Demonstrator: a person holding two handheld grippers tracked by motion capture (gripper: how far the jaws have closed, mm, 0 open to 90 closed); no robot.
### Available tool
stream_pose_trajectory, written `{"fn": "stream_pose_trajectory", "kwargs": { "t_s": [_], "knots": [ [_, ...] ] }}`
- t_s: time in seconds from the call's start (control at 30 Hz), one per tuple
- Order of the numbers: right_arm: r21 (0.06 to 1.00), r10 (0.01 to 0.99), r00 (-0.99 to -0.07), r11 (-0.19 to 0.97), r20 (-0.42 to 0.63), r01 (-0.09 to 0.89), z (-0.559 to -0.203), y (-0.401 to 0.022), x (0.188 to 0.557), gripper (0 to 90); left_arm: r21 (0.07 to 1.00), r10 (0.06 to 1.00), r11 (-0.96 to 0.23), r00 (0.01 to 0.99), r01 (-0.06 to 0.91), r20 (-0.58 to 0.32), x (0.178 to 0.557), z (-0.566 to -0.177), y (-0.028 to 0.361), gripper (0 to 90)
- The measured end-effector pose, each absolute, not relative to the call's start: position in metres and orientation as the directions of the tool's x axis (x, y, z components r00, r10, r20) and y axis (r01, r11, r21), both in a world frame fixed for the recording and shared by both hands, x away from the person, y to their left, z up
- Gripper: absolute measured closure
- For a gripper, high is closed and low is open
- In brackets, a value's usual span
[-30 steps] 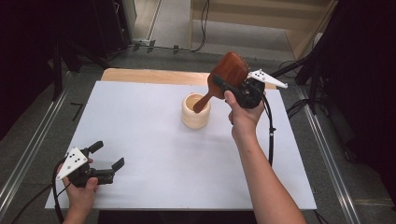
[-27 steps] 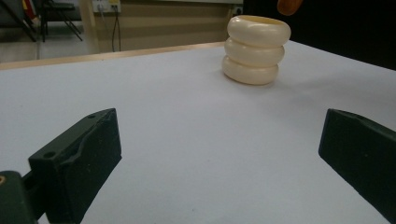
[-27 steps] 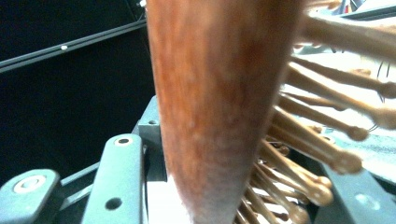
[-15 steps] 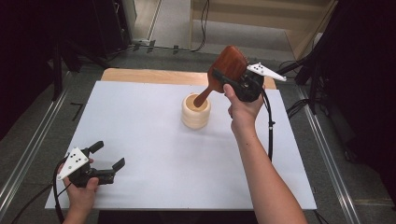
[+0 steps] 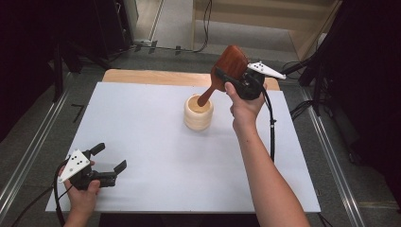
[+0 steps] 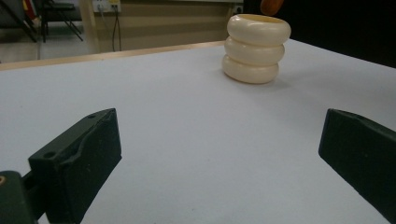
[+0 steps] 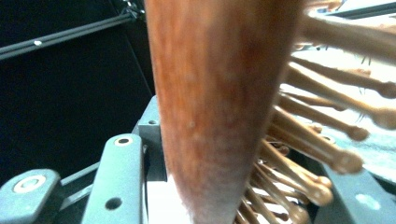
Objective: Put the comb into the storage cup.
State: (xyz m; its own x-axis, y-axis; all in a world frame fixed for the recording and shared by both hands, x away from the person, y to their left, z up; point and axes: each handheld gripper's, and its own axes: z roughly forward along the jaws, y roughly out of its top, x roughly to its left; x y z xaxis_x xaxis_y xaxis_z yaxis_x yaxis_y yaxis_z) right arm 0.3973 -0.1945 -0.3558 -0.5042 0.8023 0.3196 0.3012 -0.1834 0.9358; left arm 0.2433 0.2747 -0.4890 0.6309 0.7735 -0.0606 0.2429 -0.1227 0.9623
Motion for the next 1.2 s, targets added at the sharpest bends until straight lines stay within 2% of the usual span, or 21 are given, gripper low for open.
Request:
{"fn": "stream_pose_trajectory", "kwargs": {
  "t_s": [1.2],
  "knots": [
    [0.931, 0.825, -0.49, -0.112, 0.282, 0.348, -0.393, -0.175, 0.414, 50.6, 0.963, 0.771, -0.124, 0.634, 0.24, -0.059, 0.243, -0.489, 0.275, 0.0]
  ]
}}
